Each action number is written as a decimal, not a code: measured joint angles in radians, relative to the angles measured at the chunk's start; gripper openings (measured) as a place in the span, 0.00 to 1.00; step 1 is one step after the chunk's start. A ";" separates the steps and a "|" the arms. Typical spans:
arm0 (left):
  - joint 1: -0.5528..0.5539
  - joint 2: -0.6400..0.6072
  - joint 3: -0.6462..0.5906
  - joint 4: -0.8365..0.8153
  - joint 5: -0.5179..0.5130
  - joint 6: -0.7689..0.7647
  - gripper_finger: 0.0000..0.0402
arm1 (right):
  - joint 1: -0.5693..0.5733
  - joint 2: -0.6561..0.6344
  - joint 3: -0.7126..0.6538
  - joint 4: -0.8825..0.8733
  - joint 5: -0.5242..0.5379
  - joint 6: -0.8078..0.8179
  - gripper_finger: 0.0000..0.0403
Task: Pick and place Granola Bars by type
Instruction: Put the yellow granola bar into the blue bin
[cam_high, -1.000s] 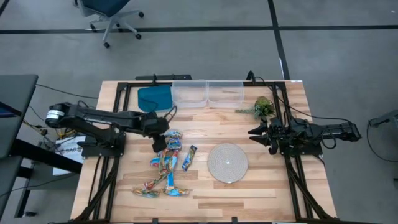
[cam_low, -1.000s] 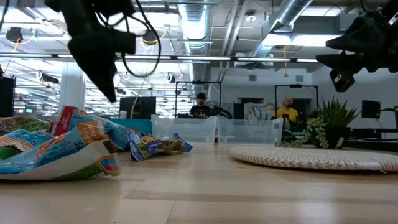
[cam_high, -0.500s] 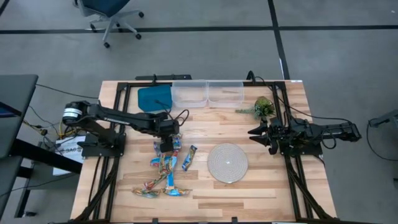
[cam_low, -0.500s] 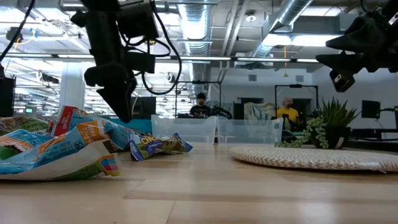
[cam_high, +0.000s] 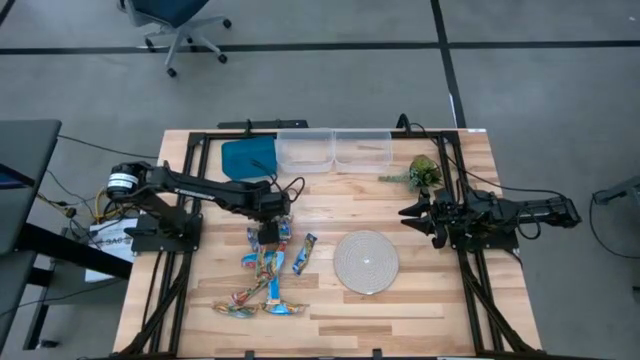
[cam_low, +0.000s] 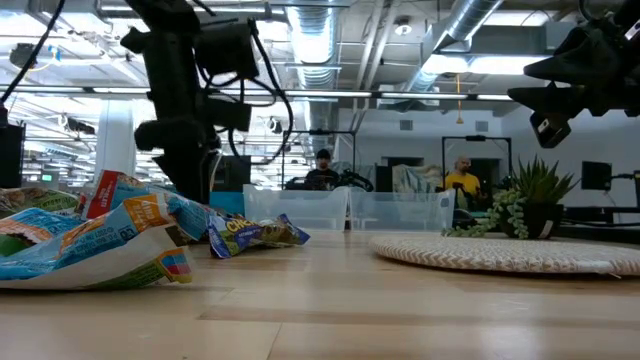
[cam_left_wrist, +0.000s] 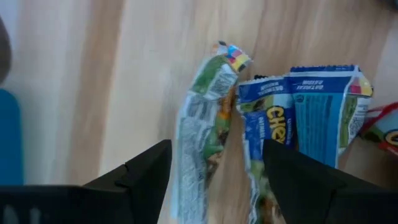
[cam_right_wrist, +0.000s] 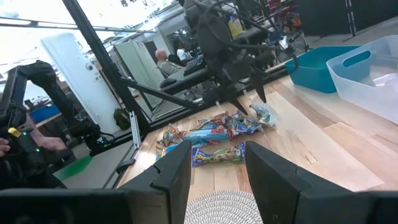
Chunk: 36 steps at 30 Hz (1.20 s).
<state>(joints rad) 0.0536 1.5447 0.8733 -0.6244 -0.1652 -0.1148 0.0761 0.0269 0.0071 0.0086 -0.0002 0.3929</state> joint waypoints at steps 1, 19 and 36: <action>0.000 0.003 0.000 -0.001 0.000 0.006 0.61 | 0.000 0.000 0.000 0.000 0.000 0.000 0.35; 0.057 0.078 0.000 0.008 -0.031 0.068 0.57 | 0.000 -0.001 0.000 0.000 0.000 0.000 0.35; 0.085 0.078 0.000 -0.005 -0.026 0.037 0.29 | 0.000 -0.001 0.000 0.000 0.000 0.000 0.36</action>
<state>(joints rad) 0.1387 1.6222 0.8730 -0.6298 -0.1913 -0.0779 0.0757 0.0261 0.0067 0.0090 -0.0003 0.3927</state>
